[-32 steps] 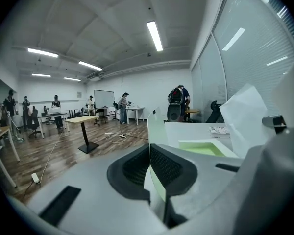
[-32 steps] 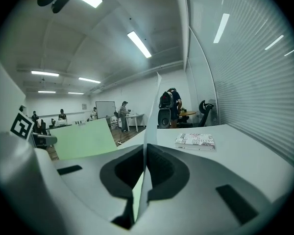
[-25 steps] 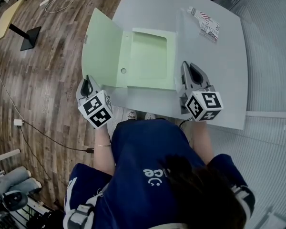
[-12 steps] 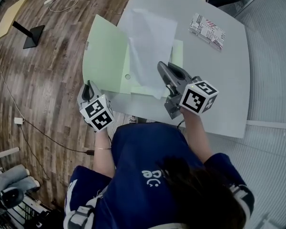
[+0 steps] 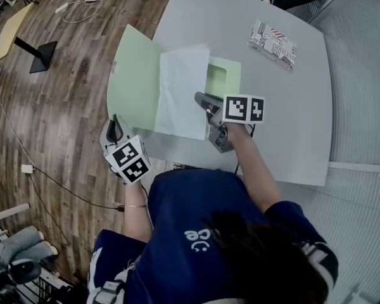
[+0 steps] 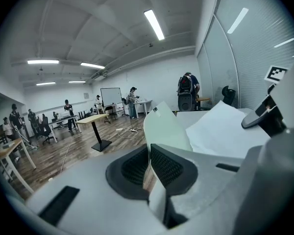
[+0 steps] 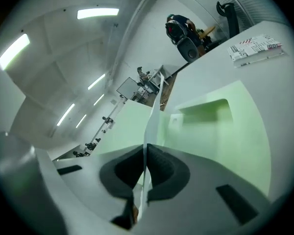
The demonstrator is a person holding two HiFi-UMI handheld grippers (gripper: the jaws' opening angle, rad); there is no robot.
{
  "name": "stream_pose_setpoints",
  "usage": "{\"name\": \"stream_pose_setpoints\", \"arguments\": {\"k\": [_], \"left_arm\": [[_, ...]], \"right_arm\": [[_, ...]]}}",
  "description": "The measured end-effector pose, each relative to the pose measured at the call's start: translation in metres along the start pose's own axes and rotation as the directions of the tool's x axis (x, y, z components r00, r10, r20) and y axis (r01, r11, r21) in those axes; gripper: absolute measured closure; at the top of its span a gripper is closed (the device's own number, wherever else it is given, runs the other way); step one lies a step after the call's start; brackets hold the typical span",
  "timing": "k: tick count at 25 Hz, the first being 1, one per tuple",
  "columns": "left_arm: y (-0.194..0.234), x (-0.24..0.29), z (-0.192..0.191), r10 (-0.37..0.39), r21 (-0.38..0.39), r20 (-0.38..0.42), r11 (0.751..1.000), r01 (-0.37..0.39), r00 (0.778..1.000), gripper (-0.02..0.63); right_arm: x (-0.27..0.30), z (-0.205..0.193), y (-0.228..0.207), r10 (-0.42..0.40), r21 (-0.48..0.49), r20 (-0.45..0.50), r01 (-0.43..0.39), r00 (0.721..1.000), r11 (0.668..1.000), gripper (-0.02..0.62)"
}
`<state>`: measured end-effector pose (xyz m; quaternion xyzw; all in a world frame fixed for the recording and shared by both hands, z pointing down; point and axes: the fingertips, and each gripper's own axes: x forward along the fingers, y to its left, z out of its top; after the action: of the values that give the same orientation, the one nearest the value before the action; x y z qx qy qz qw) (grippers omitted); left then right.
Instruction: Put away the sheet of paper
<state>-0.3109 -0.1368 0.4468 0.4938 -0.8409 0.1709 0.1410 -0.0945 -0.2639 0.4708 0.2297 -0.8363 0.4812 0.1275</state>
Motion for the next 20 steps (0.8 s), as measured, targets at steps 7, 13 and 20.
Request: {"name": "stream_pose_setpoints", "arguments": {"k": [7, 13, 20], "left_arm": [[0.0, 0.003, 0.001, 0.008, 0.006, -0.009, 1.0, -0.008, 1.0, 0.592], [0.0, 0.004, 0.002, 0.015, 0.019, -0.012, 1.0, -0.015, 1.0, 0.592], [0.002, 0.005, 0.002, 0.015, 0.024, -0.016, 1.0, -0.015, 1.0, 0.592]], "right_arm": [[0.022, -0.025, -0.046, -0.113, 0.101, -0.161, 0.13, 0.98, 0.986, 0.586], [0.026, -0.035, -0.071, -0.118, 0.267, -0.175, 0.162, 0.978, 0.95, 0.586], [0.027, -0.024, -0.099, -0.197, 0.294, -0.14, 0.231, 0.97, 0.927, 0.586]]}}
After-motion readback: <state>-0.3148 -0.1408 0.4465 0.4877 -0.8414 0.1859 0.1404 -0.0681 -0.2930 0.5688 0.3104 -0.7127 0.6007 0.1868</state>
